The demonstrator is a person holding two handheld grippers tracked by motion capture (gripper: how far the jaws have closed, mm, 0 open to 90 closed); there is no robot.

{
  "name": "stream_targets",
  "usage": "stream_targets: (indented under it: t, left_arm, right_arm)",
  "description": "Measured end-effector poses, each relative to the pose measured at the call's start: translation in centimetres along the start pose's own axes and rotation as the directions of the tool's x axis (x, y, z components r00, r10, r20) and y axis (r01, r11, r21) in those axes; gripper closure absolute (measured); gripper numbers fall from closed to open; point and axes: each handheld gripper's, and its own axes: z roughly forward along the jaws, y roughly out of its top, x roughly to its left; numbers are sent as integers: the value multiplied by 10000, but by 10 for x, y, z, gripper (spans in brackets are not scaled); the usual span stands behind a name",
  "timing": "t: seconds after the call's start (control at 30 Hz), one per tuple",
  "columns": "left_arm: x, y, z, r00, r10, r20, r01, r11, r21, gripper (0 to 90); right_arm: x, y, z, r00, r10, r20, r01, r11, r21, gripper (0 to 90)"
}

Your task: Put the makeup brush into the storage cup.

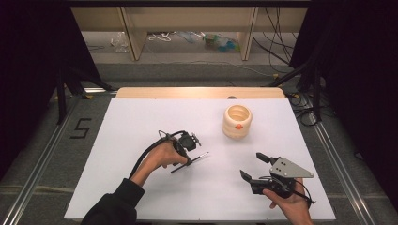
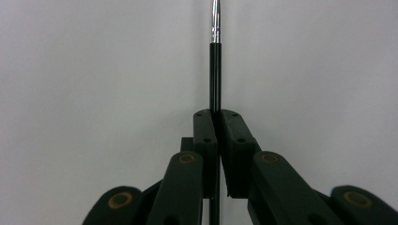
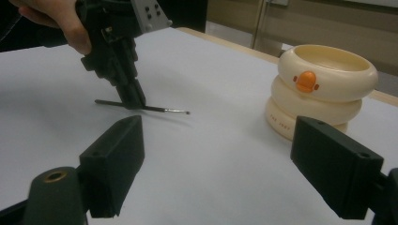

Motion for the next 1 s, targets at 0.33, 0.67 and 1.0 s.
stream_targets:
  t: [0.33,0.67,1.0]
  left_arm:
    - [-2,7,-23,9998,-189,-115,148,9574,-2885,852]
    - [-9,8,-32,9993,26,-375,-183,9059,-4231,852]
    - [-25,10,-35,9983,-427,-385,124,8138,-5811,852]
  right_arm:
    - [0,0,-1,10000,94,-10,-94,10000,30,189]
    - [0,0,0,9994,326,-79,-327,9994,-70,189]
    - [-1,5,9,9934,1032,-500,-1063,9923,-635,157]
